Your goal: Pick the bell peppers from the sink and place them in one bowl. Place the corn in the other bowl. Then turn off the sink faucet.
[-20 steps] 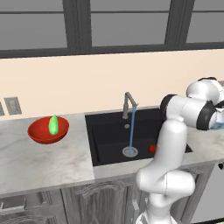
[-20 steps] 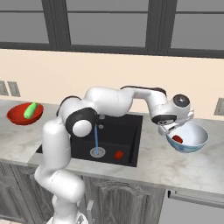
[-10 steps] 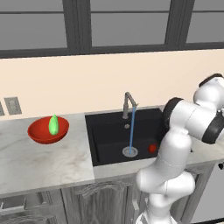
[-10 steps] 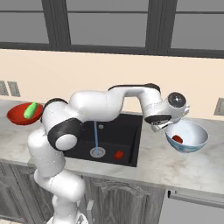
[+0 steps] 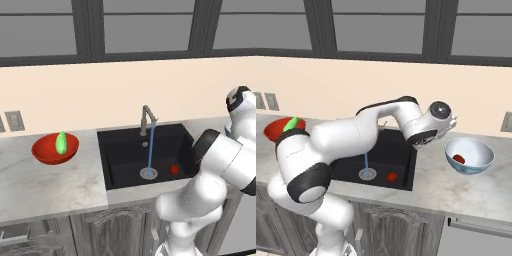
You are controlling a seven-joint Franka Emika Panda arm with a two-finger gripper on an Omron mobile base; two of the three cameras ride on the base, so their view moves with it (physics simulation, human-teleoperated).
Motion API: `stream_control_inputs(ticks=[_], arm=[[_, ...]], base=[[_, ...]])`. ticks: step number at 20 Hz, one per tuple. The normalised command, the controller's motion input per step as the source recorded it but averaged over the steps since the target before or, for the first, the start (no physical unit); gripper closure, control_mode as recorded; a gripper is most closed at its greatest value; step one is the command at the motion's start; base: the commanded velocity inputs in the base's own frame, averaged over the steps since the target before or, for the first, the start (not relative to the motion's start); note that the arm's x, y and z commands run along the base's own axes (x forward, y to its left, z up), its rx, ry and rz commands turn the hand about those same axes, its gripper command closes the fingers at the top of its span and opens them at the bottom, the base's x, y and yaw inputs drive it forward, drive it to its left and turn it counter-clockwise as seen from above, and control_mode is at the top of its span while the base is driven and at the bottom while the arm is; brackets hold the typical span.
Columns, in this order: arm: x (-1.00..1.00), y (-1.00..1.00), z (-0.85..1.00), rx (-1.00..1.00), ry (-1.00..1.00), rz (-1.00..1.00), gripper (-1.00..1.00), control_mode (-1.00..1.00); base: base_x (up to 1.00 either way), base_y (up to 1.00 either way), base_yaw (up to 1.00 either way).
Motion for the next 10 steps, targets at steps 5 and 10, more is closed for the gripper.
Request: stream_control_inputs(ticks=[5, 10], arm=[[-0.27, 0.62, 0.06, -0.07, 0.0, 0.18, -1.0, -1.0], [-0.09, 0.59, 0.19, -0.2, 0.03, 0.27, -1.0, -1.0]], base=[[0.0, 0.0, 0.0], [0.0, 0.0, 0.0]])
